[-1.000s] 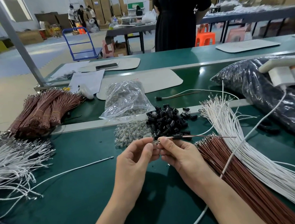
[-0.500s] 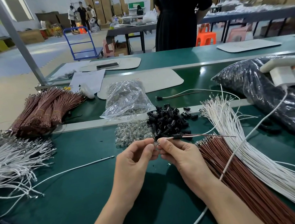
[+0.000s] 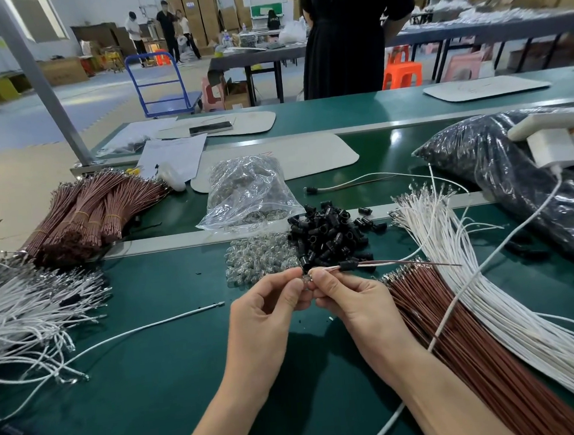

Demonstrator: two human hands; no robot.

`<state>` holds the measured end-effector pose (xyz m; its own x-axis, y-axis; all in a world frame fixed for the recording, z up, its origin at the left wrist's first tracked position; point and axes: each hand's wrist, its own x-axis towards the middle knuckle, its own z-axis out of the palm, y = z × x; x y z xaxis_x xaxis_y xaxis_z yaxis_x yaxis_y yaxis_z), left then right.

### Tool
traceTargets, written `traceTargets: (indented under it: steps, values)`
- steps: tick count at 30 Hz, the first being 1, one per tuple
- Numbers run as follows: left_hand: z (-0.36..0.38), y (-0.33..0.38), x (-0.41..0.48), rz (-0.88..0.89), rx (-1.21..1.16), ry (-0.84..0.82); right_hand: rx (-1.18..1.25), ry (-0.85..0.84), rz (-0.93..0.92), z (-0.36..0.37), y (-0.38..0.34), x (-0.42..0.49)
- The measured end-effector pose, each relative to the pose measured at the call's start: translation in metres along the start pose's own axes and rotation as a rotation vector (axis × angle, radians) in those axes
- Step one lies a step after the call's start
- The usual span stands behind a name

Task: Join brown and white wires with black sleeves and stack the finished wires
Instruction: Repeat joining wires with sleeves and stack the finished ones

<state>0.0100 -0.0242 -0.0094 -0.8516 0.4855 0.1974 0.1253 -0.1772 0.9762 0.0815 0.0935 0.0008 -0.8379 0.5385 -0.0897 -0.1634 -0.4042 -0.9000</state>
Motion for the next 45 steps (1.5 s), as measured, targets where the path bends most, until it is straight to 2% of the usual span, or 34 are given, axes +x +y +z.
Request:
traceTargets:
  steps: [16, 19, 24, 28, 36, 45]
  values:
    - [0.007, 0.002, -0.002, 0.025, -0.014, 0.017, 0.001, -0.041, 0.013, 0.000, -0.003, -0.001]
    - [0.002, 0.001, -0.003, 0.126, 0.130, -0.022, 0.007, -0.054, 0.038, -0.001, -0.004, 0.001]
    - [-0.008, 0.000, 0.000, 0.428, 0.527, -0.069, 0.001, -0.125, 0.084, -0.004, -0.005, 0.001]
    - [-0.011, 0.000, -0.001, 0.503, 0.609, -0.081, 0.014, -0.158, 0.113, -0.005, -0.007, 0.002]
    - [-0.010, 0.001, -0.002, 0.527, 0.618, -0.060, 0.054, -0.142, 0.172, -0.005, -0.011, 0.002]
    - [-0.011, -0.004, -0.001, 0.508, 0.613, -0.056, 0.013, -0.127, 0.112, -0.006, -0.008, 0.001]
